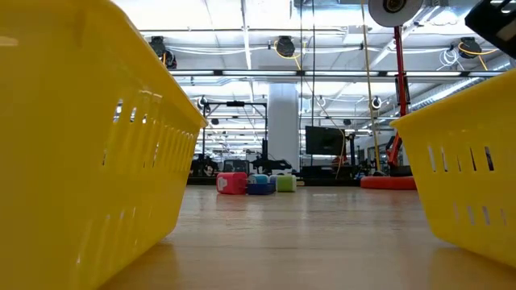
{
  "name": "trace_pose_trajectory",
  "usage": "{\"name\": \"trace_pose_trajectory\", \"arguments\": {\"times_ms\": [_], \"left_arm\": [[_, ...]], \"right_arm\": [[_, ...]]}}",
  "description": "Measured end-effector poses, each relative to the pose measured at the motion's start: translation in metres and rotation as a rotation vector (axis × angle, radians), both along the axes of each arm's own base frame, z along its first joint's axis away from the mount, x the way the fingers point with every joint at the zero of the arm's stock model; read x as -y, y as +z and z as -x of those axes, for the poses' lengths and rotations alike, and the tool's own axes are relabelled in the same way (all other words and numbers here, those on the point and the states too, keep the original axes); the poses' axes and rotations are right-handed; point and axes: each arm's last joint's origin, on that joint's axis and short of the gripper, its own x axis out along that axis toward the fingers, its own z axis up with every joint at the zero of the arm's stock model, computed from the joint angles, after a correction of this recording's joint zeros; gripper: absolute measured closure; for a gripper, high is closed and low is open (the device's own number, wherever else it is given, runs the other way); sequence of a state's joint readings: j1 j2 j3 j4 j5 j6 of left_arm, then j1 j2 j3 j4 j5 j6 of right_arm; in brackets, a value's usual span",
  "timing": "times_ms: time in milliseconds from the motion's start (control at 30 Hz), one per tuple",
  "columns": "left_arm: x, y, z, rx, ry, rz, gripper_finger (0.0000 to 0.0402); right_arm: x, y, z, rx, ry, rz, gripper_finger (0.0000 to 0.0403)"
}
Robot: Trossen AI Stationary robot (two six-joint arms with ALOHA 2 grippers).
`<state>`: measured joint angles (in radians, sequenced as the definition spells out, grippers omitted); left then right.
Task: Pick & Place Office items
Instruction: Put the blue digital clock into the right yellow bin
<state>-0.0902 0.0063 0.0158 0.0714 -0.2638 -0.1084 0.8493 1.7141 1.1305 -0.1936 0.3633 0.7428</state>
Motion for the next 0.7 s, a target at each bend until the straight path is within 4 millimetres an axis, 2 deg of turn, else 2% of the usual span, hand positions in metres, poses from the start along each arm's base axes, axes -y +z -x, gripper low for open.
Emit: {"name": "trace_pose_trajectory", "arguments": {"times_ms": [300, 700], "left_arm": [[0.000, 0.000, 0.000, 0.000, 0.000, 0.000, 0.0190], [0.000, 0.000, 0.000, 0.000, 0.000, 0.000, 0.0190]], "right_arm": [[-0.003, -0.001, 0.003, -0.012, 0.026, -0.010, 0.0344], [-0.011, -0.019, -0.003, -0.019, 0.026, -0.014, 0.0344]]}}
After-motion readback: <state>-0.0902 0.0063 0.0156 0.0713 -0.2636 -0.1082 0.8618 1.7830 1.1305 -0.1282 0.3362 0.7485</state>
